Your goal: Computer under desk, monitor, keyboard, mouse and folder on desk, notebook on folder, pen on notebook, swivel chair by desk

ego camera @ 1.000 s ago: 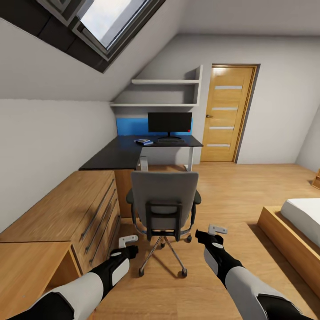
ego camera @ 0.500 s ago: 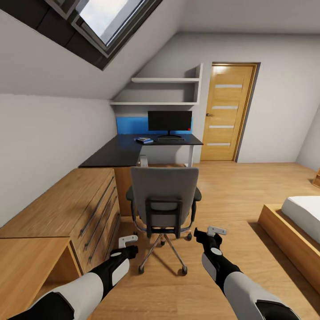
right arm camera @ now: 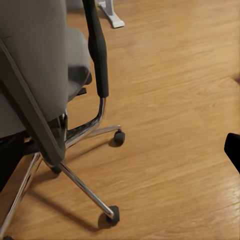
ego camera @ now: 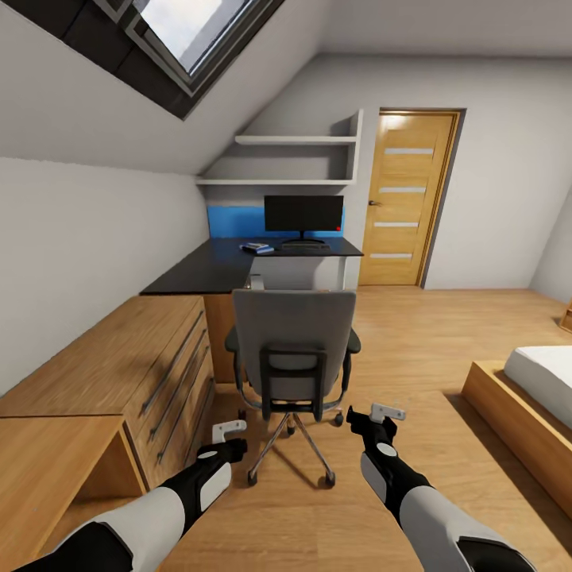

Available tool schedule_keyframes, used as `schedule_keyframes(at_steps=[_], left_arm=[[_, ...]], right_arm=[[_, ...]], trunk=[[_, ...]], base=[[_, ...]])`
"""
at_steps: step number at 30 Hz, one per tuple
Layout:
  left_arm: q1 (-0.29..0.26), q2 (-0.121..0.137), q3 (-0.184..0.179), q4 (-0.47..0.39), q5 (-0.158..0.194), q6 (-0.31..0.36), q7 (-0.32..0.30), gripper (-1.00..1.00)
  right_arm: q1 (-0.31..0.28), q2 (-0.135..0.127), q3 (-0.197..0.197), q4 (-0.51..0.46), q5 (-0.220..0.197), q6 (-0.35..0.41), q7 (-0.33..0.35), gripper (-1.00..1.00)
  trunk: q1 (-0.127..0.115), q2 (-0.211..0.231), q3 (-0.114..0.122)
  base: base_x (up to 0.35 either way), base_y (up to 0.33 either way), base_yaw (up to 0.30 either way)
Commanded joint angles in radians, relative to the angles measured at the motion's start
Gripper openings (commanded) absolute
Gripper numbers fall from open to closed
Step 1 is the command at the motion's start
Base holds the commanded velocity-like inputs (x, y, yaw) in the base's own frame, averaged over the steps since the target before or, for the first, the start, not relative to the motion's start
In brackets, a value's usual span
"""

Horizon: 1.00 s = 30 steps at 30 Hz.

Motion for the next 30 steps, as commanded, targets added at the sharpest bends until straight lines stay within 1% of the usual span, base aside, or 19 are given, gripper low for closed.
schedule_keyframes(at_steps=[1,30], left_arm=[[-0.001,0.0,-0.009,-0.001,0.008,-0.001,0.005,1.0],[-0.001,-0.001,-0.009,-0.001,0.007,-0.002,0.005,1.0]], right_arm=[[-0.001,0.001,-0.005,0.0,-0.001,-0.005,0.001,1.0],[0.0,-0.003,-0.005,-0.011,0.0,-0.003,-0.001,1.0]], trunk=[[0.004,-0.008,-0.004],[0.115,-0.211,-0.095]], base=[[0.0,0.0,0.0],[0.0,0.0,0.0]])
